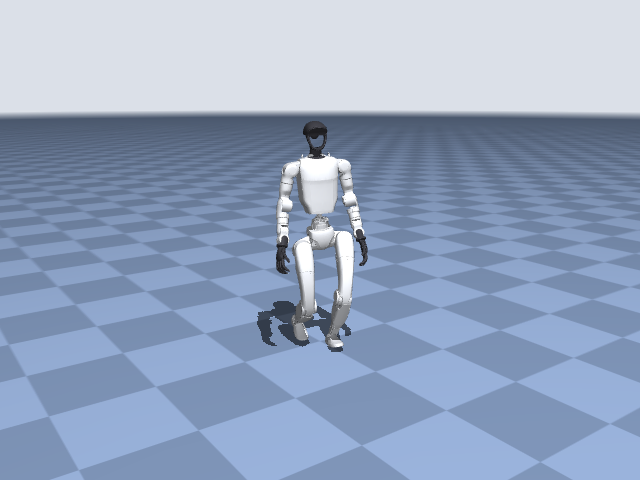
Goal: Walk
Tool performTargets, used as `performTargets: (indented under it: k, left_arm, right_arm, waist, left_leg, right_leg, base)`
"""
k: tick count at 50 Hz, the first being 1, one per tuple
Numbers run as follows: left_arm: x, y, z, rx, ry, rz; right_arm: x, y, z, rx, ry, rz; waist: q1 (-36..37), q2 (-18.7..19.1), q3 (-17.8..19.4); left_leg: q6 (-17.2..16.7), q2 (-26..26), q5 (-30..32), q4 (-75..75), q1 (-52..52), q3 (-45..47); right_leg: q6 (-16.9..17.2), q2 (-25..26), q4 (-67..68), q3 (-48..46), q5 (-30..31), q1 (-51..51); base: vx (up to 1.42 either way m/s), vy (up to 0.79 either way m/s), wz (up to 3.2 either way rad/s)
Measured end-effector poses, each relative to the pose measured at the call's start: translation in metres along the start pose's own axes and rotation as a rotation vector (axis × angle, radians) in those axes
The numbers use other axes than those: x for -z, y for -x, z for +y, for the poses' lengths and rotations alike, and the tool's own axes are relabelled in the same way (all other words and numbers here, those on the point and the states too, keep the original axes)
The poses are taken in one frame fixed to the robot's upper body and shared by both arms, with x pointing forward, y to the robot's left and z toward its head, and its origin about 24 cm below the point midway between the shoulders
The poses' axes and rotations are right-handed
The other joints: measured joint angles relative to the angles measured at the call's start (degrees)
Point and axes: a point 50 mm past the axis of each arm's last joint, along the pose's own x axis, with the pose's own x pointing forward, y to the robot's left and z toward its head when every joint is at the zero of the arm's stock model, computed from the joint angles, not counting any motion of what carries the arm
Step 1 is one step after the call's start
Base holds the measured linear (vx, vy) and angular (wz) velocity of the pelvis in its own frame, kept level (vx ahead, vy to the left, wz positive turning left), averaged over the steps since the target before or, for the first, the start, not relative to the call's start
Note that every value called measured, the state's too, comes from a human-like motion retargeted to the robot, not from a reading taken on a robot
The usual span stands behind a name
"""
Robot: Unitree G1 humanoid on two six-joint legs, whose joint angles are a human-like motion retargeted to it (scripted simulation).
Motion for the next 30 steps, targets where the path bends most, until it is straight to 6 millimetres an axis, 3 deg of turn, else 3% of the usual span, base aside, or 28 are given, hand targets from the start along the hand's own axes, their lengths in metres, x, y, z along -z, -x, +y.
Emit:
performTargets:
  k: [5,12,18,24,30]
  left_arm:
    - [-0.016,-0.003,0.000,0.007,-0.007,-0.051]
    - [-0.054,-0.007,0.003,-0.011,-0.013,-0.156]
    - [-0.079,-0.008,0.003,-0.021,-0.002,-0.228]
    - [-0.093,-0.008,0.002,-0.014,-0.021,-0.274]
    - [-0.065,-0.008,-0.007,0.026,-0.045,-0.191]
  right_arm:
    - [0.012,0.003,0.004,-0.032,-0.023,0.044]
    - [0.016,0.003,0.000,-0.011,-0.040,0.058]
    - [0.017,0.002,-0.006,0.023,-0.066,0.072]
    - [0.021,0.003,-0.006,0.034,-0.095,0.091]
    - [0.023,0.004,-0.006,0.034,-0.113,0.095]
  waist:
    - [-3.21,-2.67,-0.22]
    - [-7.04,-0.86,-1.36]
    - [-8.16,0.88,-1.80]
    - [-7.36,0.88,-1.39]
    - [-5.62,0.55,-0.38]
  left_leg:
    - [1.45,-4.80,0.20,-4.90,4.62,0.83]
    - [0.63,-5.11,0.06,-13.07,9.83,-0.31]
    - [-0.25,-4.18,0.38,-20.07,14.34,-1.93]
    - [-0.97,-3.08,0.40,-23.83,19.99,-3.52]
    - [-2.30,-0.80,-1.82,-16.20,23.15,-4.40]
  right_leg:
    - [1.61,-7.83,19.85,1.02,11.17,-9.52]
    - [-3.52,-12.14,30.77,2.05,7.43,-28.82]
    - [-3.86,-10.00,20.60,2.06,2.96,-39.31]
    - [-1.65,-4.69,6.04,3.80,1.31,-39.31]
    - [-2.19,-0.46,2.39,3.97,1.30,-31.96]
  base:
    - [-0.02,0.05,0.29]
    - [-0.02,0.03,0.21]
    - [-0.01,-0.01,0.29]
    - [0.00,-0.01,0.24]
    - [0.00,0.00,0.06]
